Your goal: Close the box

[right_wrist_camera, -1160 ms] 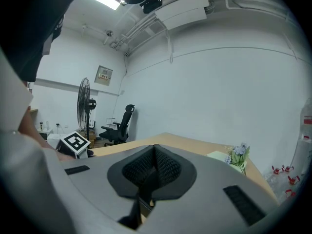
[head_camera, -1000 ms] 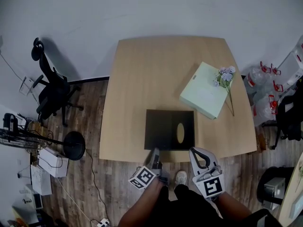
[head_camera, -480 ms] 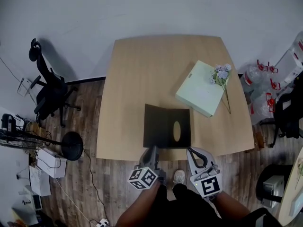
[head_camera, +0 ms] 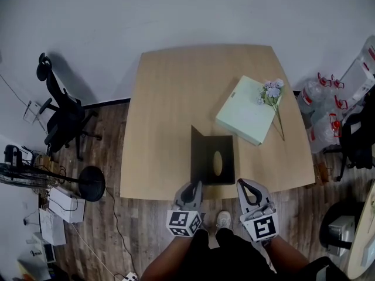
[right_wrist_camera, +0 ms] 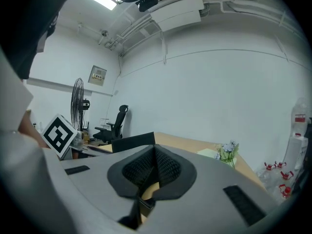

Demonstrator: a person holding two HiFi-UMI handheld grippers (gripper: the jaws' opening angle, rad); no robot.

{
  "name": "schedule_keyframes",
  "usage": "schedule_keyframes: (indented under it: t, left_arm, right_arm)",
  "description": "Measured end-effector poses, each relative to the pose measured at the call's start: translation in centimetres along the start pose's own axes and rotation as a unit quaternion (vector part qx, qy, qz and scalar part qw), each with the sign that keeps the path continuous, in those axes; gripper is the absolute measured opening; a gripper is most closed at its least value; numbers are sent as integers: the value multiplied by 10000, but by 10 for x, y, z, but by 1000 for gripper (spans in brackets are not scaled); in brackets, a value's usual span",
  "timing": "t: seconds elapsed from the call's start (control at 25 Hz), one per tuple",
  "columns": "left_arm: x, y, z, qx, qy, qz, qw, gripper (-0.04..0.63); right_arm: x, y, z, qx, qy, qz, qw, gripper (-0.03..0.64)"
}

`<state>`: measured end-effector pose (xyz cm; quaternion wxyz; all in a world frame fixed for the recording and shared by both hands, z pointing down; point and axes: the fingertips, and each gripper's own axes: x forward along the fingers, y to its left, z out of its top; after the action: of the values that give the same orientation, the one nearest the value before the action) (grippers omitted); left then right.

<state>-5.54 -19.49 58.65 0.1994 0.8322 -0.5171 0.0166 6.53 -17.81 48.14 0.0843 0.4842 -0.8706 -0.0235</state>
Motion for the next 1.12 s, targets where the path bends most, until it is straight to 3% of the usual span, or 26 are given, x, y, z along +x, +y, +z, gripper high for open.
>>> schedule_keyframes:
  t: [0.32, 0.76, 1.12]
  left_arm:
    - [9, -22, -2, 1118, 217, -219, 9933, 62]
    - [25, -56, -16, 1793, 450, -581, 9810, 91]
    - [32, -65, -32, 1946, 613, -706, 9764, 119]
  right_arm:
    - [-5, -12, -7, -42, -10, -106, 9999, 12]
    - [-15, -29, -11, -6, -10, -338, 9994, 12]
    - [-24, -32, -15, -14, -12, -449, 9990, 12]
